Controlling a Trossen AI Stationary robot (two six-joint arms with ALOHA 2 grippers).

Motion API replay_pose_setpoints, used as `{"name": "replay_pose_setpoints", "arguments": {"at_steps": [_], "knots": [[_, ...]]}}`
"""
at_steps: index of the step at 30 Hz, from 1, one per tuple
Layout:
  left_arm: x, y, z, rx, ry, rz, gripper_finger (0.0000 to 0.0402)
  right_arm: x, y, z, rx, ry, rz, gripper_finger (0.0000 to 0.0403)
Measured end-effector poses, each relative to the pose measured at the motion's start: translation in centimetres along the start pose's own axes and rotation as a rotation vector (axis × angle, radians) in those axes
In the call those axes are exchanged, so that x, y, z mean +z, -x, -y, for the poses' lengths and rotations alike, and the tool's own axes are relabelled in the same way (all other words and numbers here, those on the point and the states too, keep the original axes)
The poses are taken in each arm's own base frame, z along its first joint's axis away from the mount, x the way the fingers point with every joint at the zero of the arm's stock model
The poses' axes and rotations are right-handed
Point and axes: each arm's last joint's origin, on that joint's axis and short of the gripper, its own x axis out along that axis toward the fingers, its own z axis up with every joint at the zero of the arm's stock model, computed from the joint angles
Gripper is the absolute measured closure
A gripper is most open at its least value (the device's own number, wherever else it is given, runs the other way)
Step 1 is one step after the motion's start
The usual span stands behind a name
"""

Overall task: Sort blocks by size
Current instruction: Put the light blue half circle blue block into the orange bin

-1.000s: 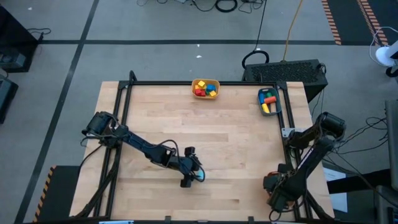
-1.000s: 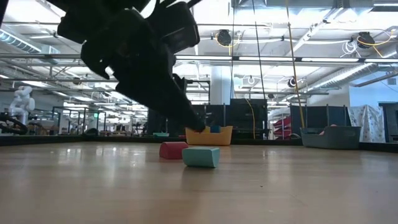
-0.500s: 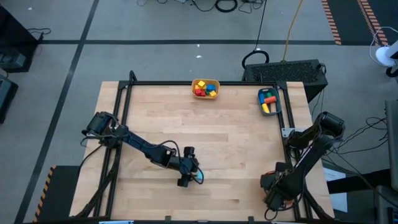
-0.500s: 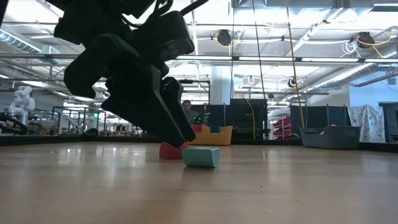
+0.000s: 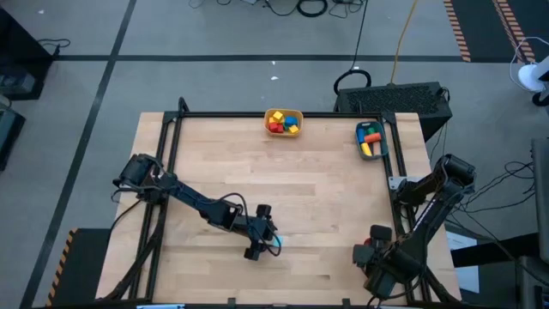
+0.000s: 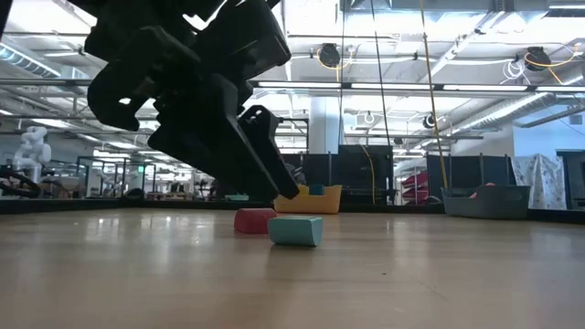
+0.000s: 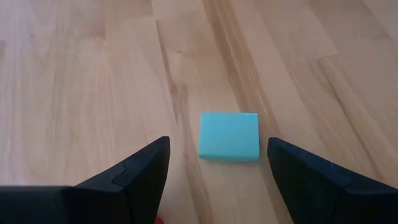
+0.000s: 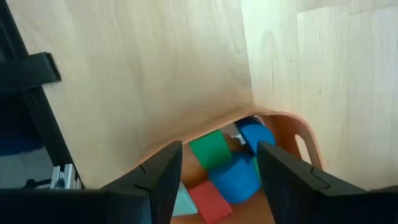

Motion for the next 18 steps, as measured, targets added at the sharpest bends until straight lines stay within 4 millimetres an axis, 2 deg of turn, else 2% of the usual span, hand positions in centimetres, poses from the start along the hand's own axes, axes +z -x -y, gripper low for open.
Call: {"name": "replay_pose_setpoints", "arguments": {"at_steps": [10,18], "knots": [[0.5,0.1,0.9,-0.022,-0.008,0.073,0.013,0.3,0.0,-0.1,0.001,-0.01,0.059,0.0209],[-0.3,0.0,0.9,0.007,-0.008,0.086,0.013,1.0,0.0,-0.3,0.031,-0.029,0.1,0.0209]]}}
